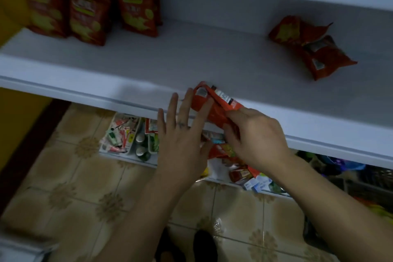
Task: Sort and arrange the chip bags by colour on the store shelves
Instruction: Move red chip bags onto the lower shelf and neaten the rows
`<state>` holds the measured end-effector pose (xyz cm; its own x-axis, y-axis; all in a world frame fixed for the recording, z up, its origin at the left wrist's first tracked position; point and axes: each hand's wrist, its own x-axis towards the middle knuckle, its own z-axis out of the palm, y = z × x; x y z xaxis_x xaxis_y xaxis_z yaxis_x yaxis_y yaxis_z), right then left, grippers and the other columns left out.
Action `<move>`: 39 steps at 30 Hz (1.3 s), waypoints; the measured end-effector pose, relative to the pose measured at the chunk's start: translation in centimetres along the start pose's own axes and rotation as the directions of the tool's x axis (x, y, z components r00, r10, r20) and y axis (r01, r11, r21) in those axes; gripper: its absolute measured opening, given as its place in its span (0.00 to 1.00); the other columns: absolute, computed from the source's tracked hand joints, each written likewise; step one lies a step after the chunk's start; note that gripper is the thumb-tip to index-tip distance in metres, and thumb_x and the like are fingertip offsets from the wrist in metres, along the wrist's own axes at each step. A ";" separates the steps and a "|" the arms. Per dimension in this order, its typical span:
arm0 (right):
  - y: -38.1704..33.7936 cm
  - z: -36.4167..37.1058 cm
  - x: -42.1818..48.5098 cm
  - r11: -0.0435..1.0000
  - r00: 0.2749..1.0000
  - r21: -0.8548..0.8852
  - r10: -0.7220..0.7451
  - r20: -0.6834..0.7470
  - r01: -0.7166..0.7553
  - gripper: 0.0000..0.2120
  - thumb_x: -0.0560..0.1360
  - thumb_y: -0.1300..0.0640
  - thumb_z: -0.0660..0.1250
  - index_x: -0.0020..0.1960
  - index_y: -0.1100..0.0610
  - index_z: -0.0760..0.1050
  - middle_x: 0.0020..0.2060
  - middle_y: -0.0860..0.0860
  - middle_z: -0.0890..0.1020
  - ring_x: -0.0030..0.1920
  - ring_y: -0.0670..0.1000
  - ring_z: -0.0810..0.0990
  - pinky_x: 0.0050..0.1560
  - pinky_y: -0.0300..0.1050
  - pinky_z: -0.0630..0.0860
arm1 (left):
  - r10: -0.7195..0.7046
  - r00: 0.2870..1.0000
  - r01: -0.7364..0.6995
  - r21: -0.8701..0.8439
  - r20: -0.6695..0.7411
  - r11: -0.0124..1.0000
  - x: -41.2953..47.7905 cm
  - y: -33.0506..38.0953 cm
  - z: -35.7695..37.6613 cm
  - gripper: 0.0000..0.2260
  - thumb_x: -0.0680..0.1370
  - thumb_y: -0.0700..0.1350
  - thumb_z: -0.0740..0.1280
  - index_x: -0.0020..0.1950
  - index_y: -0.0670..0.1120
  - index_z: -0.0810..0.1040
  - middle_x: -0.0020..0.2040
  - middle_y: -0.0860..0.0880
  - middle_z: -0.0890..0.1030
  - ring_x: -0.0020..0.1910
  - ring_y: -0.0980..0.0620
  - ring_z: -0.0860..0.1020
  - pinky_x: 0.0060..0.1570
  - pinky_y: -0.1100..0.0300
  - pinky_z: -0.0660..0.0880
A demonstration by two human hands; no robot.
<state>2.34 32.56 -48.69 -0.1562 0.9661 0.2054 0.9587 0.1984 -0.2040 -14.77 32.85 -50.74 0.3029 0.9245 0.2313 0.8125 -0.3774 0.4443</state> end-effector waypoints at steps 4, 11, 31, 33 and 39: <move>-3.4 -2.7 0.8 0.985 0.977 0.140 -0.127 0.168 0.104 0.15 0.74 0.47 0.57 0.41 0.52 0.79 0.33 0.48 0.79 0.34 0.53 0.78 0.31 0.43 0.70 | -0.070 0.986 0.063 -0.047 -0.150 0.997 -0.7 -1.9 -2.5 0.29 0.68 0.44 0.74 0.66 0.54 0.69 0.65 0.46 0.72 0.66 0.44 0.66 0.64 0.34 0.65; -5.7 -5.4 4.2 0.630 0.987 0.762 0.052 0.151 -0.149 0.07 0.75 0.47 0.68 0.50 0.46 0.82 0.44 0.40 0.85 0.45 0.40 0.82 0.46 0.31 0.76 | -0.309 0.950 0.302 -0.407 0.050 0.862 -0.4 -6.6 -6.5 0.04 0.74 0.46 0.72 0.47 0.52 0.79 0.44 0.56 0.77 0.42 0.60 0.77 0.44 0.69 0.74; -15.3 1.3 11.2 0.394 0.816 0.718 0.197 0.544 -0.574 0.13 0.71 0.53 0.71 0.52 0.58 0.79 0.40 0.52 0.86 0.38 0.48 0.82 0.39 0.43 0.77 | -0.459 0.836 0.395 -0.910 0.301 0.123 -2.9 -16.9 -8.8 0.20 0.66 0.42 0.74 0.57 0.42 0.78 0.48 0.47 0.85 0.43 0.47 0.84 0.38 0.55 0.81; -16.2 1.5 11.4 0.488 0.828 0.684 0.172 0.534 -0.542 0.15 0.70 0.52 0.73 0.53 0.58 0.80 0.43 0.53 0.86 0.37 0.46 0.82 0.38 0.43 0.77 | -0.460 0.840 0.400 -0.900 0.286 0.171 -2.0 -17.9 -9.5 0.18 0.68 0.42 0.75 0.57 0.43 0.79 0.47 0.48 0.85 0.41 0.49 0.84 0.36 0.57 0.80; -15.9 2.9 14.1 0.538 0.909 0.738 0.314 0.273 -0.407 0.07 0.72 0.59 0.73 0.50 0.57 0.80 0.42 0.51 0.86 0.36 0.50 0.82 0.30 0.41 0.77 | -0.450 0.881 0.422 -0.680 0.150 0.599 0.5 -20.0 -9.1 0.22 0.73 0.51 0.73 0.65 0.55 0.73 0.55 0.58 0.81 0.52 0.58 0.79 0.53 0.57 0.76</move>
<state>-15.76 43.55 -45.31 0.0945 0.9859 -0.1382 0.4035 -0.1649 -0.9000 -35.44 40.37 -51.64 -0.0240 0.9918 -0.1258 0.2758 0.1275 0.9527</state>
